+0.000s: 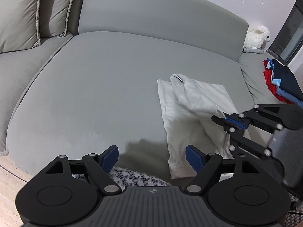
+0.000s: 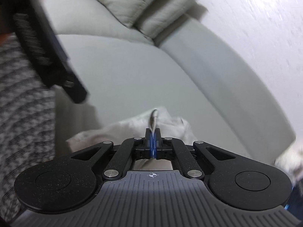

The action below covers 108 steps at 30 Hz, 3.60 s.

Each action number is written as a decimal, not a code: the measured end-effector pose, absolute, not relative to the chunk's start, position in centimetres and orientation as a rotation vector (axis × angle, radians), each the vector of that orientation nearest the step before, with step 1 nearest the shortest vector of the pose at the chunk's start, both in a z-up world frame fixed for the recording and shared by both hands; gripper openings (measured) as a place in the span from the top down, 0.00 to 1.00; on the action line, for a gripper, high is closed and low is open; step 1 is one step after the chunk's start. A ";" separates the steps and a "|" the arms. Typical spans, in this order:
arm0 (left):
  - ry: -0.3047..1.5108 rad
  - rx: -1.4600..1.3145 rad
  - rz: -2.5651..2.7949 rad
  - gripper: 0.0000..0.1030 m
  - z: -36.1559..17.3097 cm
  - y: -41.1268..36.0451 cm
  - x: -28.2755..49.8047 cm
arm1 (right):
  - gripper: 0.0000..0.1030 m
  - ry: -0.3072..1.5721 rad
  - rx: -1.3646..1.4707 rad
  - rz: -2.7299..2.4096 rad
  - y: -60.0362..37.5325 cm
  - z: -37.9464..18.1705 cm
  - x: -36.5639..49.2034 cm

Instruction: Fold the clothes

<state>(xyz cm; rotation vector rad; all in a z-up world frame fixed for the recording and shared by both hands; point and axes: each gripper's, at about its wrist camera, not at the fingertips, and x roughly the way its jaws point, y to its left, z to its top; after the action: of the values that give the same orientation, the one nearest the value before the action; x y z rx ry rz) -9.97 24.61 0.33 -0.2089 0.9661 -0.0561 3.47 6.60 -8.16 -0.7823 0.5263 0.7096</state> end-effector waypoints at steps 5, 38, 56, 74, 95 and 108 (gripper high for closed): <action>0.965 -0.183 -0.106 0.25 0.2 23.7 -9.2 | 0.76 0.590 -0.838 0.751 7.2 -10.2 5.2; 1.031 -0.132 -0.144 0.27 -0.9 24.4 -7.6 | 0.98 0.480 -0.546 0.695 6.9 -5.7 7.1; 1.017 -0.168 -0.107 0.61 -0.4 24.9 -8.0 | 0.63 0.708 -0.601 1.066 5.2 -8.8 2.6; 1.191 -0.002 -0.168 0.65 -3.8 16.0 -2.3 | 0.87 0.983 -0.477 0.642 -5.0 -12.2 9.2; 0.863 -0.292 -0.223 0.67 -2.4 18.4 1.6 | 0.81 0.930 -0.359 0.682 -2.5 -8.9 14.8; 0.961 -0.313 -0.096 0.83 -4.9 20.2 3.2 | 0.83 1.038 -0.290 0.623 -3.1 -12.5 16.0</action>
<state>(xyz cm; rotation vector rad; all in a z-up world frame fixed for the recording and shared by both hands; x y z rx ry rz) 3.24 20.21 -4.93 -0.3131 0.9615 -0.0958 15.98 -3.10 -12.46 -0.2900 1.0379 0.6230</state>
